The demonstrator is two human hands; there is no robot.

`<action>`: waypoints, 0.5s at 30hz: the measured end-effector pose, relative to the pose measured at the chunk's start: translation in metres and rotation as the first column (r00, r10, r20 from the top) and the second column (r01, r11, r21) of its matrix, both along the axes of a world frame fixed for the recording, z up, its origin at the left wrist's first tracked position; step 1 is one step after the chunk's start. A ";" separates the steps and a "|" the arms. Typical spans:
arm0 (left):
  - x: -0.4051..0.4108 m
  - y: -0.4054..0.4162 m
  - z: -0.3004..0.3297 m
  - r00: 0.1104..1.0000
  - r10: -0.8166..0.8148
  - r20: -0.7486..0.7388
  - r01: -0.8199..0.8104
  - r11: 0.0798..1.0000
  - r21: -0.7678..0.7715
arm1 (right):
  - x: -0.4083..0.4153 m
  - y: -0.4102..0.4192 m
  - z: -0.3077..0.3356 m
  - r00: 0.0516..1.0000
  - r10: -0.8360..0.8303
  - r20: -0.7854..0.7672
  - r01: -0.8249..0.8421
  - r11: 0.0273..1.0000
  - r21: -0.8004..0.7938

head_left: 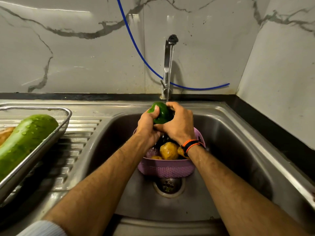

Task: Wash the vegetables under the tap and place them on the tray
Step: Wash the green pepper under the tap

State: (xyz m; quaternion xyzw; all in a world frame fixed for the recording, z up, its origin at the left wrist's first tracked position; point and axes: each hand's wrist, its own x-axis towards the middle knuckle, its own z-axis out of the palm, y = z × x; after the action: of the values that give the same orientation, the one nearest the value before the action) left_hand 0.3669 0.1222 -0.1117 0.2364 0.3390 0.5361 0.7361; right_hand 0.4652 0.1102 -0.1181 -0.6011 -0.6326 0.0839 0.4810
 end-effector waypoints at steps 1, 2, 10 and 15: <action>-0.001 0.000 0.001 1.000 0.009 0.027 -0.009 1.000 -0.018 | -0.002 -0.001 0.000 1.000 -0.009 0.018 0.009 1.000 0.022; -0.003 0.001 0.001 0.999 0.020 0.043 -0.019 0.999 -0.033 | -0.004 -0.001 0.001 0.999 -0.014 0.033 0.013 0.999 0.034; 0.002 0.000 0.005 0.998 0.060 0.019 -0.059 0.997 -0.045 | -0.004 -0.006 0.002 0.995 -0.064 0.075 0.059 0.996 0.068; 0.004 0.004 0.005 0.993 0.119 0.023 -0.117 0.991 -0.061 | -0.007 -0.006 0.002 0.985 -0.138 0.099 0.128 0.987 0.094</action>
State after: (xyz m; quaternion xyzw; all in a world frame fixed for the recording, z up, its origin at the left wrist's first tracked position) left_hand 0.3710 0.1260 -0.1072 0.1868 0.3583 0.5714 0.7143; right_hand 0.4577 0.1042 -0.1159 -0.6241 -0.6186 -0.0080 0.4773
